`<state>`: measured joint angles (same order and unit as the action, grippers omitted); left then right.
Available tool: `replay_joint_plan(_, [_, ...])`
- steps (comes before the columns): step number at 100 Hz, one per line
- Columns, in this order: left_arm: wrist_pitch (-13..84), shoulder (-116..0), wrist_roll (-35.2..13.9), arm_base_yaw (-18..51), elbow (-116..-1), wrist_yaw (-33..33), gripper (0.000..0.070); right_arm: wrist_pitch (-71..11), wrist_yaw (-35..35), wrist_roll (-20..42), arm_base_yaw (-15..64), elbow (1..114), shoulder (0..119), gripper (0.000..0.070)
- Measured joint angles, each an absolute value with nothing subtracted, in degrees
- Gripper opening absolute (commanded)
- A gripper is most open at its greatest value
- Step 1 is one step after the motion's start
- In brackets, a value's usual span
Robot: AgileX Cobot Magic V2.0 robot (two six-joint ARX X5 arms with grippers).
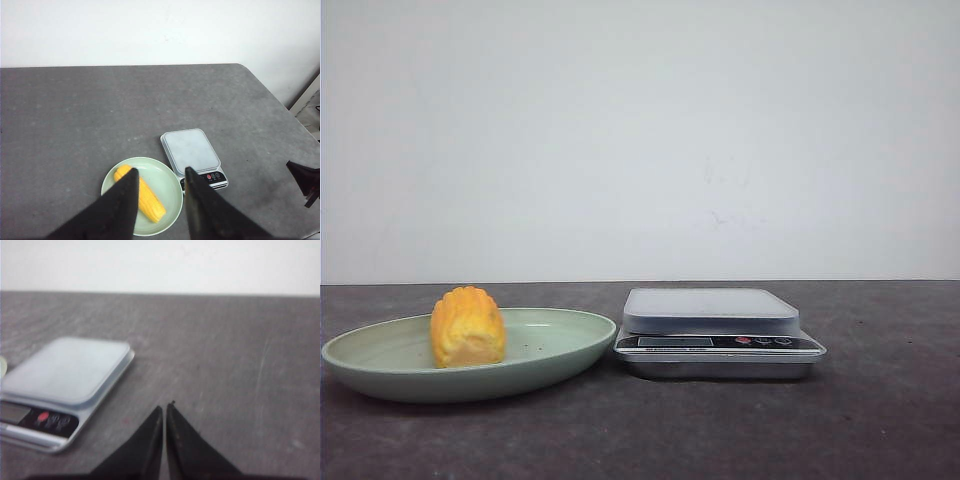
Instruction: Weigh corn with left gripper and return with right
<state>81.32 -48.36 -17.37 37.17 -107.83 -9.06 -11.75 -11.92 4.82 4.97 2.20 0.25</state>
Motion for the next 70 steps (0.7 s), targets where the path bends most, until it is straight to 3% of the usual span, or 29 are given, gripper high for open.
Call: replay_joint_plan(70, [81.3, -48.4, -17.4, 37.2, -107.8, -9.1, 0.0145, -11.5, -11.9, 5.4, 5.1, 1.9, 0.3, 0.0008])
